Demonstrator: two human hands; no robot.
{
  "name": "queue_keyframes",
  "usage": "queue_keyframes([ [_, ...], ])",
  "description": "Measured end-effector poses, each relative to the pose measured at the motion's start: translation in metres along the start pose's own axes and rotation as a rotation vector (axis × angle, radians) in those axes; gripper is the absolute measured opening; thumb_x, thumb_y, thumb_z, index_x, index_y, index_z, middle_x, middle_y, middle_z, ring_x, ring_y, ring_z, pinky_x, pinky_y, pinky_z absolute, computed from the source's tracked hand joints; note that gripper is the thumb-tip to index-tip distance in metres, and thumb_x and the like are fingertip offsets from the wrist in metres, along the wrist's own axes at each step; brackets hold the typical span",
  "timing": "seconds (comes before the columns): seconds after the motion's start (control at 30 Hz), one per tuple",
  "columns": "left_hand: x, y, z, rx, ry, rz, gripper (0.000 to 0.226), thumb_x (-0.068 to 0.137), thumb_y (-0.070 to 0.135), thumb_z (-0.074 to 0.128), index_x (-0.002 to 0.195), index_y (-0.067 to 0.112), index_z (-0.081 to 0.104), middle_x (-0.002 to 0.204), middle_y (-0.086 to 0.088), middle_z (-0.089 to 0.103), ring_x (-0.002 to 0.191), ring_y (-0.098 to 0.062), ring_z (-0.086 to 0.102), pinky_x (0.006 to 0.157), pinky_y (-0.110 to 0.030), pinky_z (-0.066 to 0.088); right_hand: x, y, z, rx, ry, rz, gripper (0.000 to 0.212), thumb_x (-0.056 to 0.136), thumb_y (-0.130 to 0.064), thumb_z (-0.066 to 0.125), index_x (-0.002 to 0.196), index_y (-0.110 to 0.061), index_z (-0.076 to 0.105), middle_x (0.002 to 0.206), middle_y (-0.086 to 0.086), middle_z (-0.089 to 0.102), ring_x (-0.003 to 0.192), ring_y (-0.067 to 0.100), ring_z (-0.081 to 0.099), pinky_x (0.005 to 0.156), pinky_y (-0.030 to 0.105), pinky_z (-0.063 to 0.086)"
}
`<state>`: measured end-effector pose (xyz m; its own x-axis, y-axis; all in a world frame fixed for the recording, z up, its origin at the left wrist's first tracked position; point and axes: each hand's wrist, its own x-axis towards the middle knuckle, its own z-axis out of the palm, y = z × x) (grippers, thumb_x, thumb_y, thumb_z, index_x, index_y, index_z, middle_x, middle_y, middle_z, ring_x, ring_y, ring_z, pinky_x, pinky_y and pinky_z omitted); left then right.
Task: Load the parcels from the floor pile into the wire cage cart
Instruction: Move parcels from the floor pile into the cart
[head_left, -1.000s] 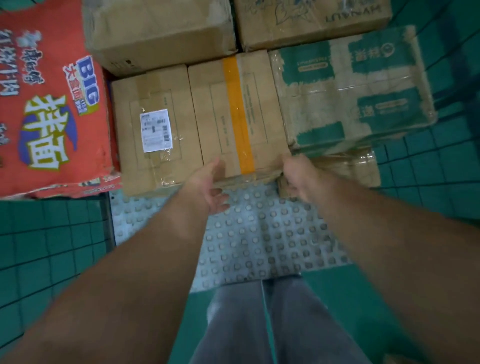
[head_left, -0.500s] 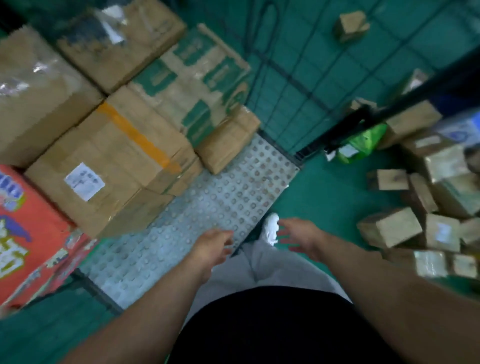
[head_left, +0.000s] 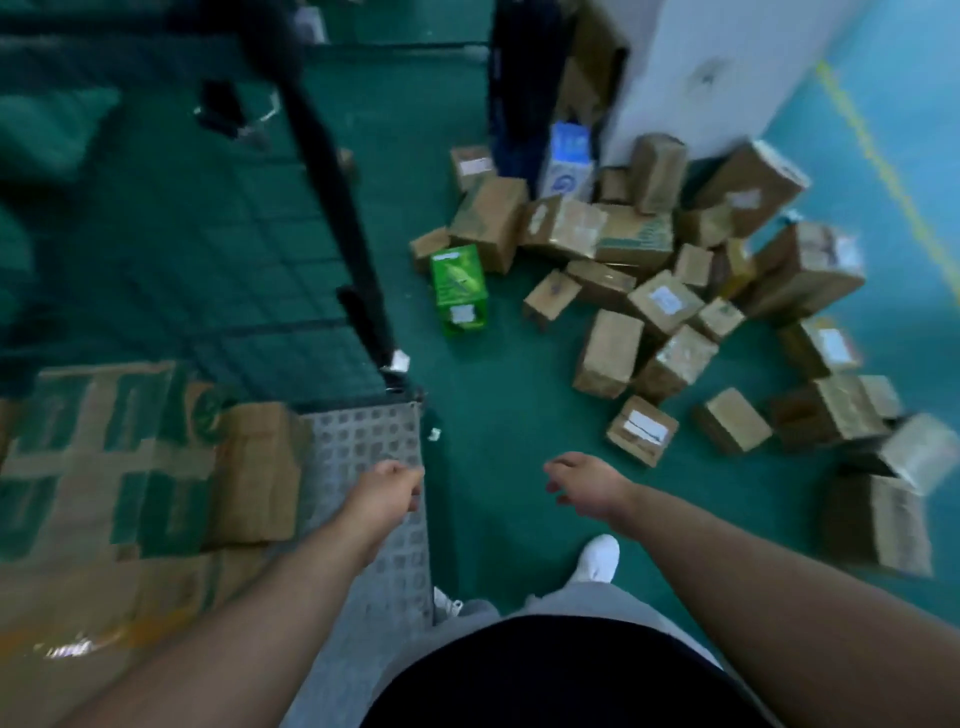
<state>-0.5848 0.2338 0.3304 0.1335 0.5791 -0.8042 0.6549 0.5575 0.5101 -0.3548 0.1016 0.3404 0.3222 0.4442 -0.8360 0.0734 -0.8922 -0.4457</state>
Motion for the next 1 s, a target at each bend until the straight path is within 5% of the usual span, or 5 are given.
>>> queue_keyframes([
  [0.17,-0.001,0.070,0.108,0.130,-0.115,0.069,0.017,0.102,0.033,0.057,0.098,0.017,0.061,0.103,-0.005,0.070,0.078,-0.018,0.064,0.064,-0.029,0.040,-0.001,0.067,-0.091,0.110,0.071,0.058,0.024,0.106,-0.026,0.046,0.108,-0.010,0.063,0.102,0.007,0.063,0.081,0.018,0.055,0.055,0.023,0.039],
  [0.37,-0.010,0.118,0.249,0.177,-0.170,0.040,0.018,0.102,0.034,0.057,0.102,0.016,0.062,0.107,-0.004,0.071,0.087,-0.021,0.067,0.071,-0.031,0.045,0.008,0.138,-0.222,0.051,0.139,0.093,0.036,0.105,-0.030,0.044,0.127,-0.009,0.064,0.122,0.012,0.068,0.110,0.028,0.065,0.099,0.041,0.051],
  [0.67,-0.022,0.200,0.334,0.338,-0.217,0.080,0.023,0.102,0.037,0.057,0.103,0.015,0.065,0.107,-0.002,0.071,0.094,-0.020,0.071,0.073,-0.033,0.047,0.039,0.168,-0.325,0.162,0.228,0.084,0.035,0.105,-0.025,0.042,0.131,-0.012,0.061,0.113,0.005,0.065,0.094,0.019,0.061,0.078,0.028,0.048],
  [0.87,0.025,0.239,0.338,0.391,-0.173,0.042,0.021,0.102,0.033,0.058,0.105,0.013,0.064,0.106,-0.005,0.071,0.093,-0.024,0.069,0.071,-0.033,0.045,0.071,0.151,-0.343,0.278,0.204,0.098,0.033,0.103,-0.025,0.044,0.127,-0.014,0.064,0.116,0.006,0.066,0.100,0.022,0.064,0.087,0.034,0.053],
  [1.0,0.072,0.272,0.357,0.459,-0.211,-0.026,0.021,0.102,0.029,0.058,0.108,0.008,0.062,0.103,-0.010,0.069,0.086,-0.026,0.065,0.064,-0.031,0.041,0.084,0.145,-0.374,0.325,0.246,0.145,0.032,0.105,-0.028,0.043,0.129,-0.015,0.061,0.114,0.002,0.064,0.094,0.017,0.060,0.078,0.029,0.050],
])
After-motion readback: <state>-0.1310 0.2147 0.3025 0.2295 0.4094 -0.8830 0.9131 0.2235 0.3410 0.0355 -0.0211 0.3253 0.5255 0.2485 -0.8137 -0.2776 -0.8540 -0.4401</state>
